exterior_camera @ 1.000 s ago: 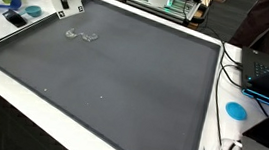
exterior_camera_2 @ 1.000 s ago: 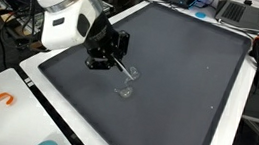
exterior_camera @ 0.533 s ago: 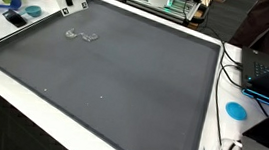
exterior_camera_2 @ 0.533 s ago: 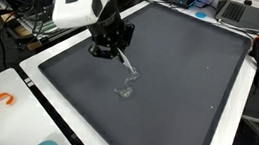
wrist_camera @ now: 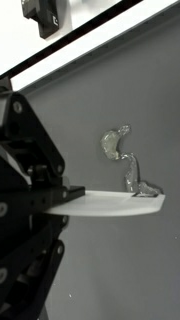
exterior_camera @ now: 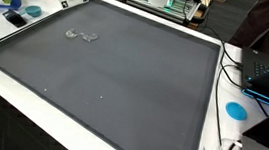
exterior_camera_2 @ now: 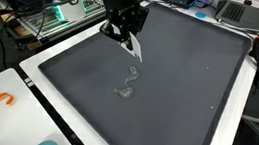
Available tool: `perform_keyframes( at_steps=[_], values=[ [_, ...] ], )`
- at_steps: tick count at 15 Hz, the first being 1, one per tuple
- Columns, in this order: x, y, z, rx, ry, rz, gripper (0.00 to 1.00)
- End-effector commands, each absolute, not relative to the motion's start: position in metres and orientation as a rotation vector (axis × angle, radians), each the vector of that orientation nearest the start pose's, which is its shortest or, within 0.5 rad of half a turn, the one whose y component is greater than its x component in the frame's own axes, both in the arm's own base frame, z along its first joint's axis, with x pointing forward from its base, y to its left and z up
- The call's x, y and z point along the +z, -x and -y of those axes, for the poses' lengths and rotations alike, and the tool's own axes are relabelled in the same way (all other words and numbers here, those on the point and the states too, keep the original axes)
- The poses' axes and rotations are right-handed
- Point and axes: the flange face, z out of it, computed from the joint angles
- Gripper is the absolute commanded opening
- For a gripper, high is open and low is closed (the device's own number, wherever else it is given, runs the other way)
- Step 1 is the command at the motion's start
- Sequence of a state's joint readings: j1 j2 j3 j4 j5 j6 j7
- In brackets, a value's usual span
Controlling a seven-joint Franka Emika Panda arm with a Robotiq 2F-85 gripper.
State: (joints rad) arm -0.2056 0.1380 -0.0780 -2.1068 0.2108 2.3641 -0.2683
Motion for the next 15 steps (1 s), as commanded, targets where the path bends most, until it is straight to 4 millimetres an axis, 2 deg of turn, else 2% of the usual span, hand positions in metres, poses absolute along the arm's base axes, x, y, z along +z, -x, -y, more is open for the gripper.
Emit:
perform_keyframes(
  at_steps=[1, 8, 14, 15],
  values=[
    [0.389, -0.548, 0.139, -0.171, 3.081, -0.267, 0.01],
    [0.433, -0.553, 0.097, -0.075, 3.133, -0.290, 0.01],
    [0.453, -0.557, 0.082, -0.038, 3.130, -0.318, 0.01],
    [0.447, -0.560, 0.085, -0.065, 3.109, -0.293, 0.04]
  ],
)
